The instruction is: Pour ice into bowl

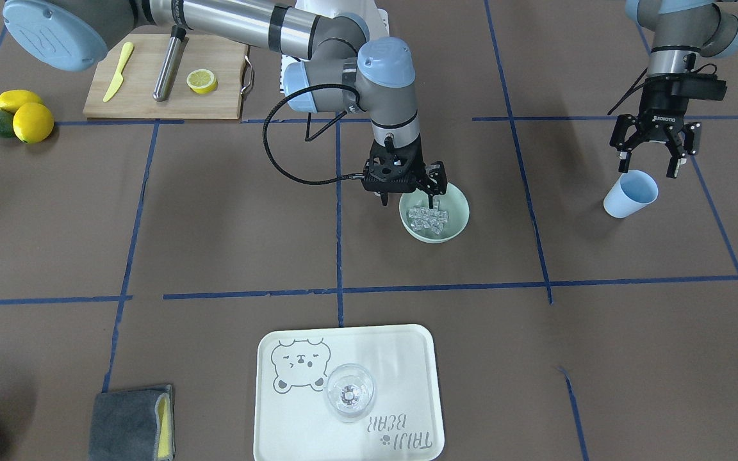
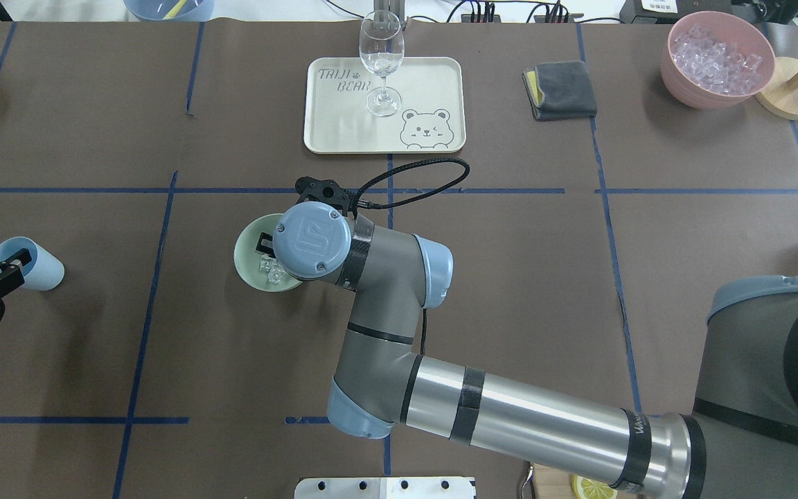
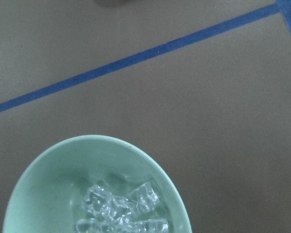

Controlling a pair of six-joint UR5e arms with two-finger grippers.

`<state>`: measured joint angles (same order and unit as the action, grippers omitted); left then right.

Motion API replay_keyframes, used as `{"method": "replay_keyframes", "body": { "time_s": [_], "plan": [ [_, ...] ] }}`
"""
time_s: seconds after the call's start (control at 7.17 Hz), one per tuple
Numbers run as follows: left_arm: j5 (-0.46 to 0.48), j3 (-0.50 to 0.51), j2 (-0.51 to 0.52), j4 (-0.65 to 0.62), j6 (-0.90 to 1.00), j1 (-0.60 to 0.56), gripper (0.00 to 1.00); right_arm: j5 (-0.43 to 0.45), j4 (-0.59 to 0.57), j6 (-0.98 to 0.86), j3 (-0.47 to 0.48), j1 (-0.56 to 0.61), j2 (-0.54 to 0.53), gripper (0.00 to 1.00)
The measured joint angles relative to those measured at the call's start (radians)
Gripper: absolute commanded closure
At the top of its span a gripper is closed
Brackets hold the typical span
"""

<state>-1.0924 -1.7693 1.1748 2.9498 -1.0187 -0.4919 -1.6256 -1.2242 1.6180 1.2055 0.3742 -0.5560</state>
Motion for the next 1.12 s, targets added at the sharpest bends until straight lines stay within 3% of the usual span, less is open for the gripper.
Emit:
{"method": "replay_keyframes", "body": {
  "time_s": [0.14, 0.28, 0.42, 0.7, 1.12],
  "plan": [
    [-0.045, -0.007, -0.001, -0.001, 0.015, -0.038, 0.00, 0.000, 0.000, -0.001, -0.017, 0.000, 0.009, 0.19],
    [-0.101, -0.017, -0.001, -0.001, 0.048, -0.088, 0.00, 0.000, 0.000, 0.000, -0.040, 0.000, 0.025, 0.92],
    [-0.155, -0.028, -0.001, -0.002, 0.085, -0.132, 0.00, 0.000, 0.000, 0.001, -0.053, 0.000, 0.035, 1.00],
    [-0.314, -0.034, 0.015, -0.038, 0.122, -0.236, 0.00, -0.004, -0.002, -0.039, -0.058, 0.004, 0.042, 1.00],
    [-0.607, -0.035, 0.077, -0.197, 0.215, -0.432, 0.00, -0.023, -0.007, -0.095, -0.046, 0.018, 0.045, 1.00]
  ]
}}
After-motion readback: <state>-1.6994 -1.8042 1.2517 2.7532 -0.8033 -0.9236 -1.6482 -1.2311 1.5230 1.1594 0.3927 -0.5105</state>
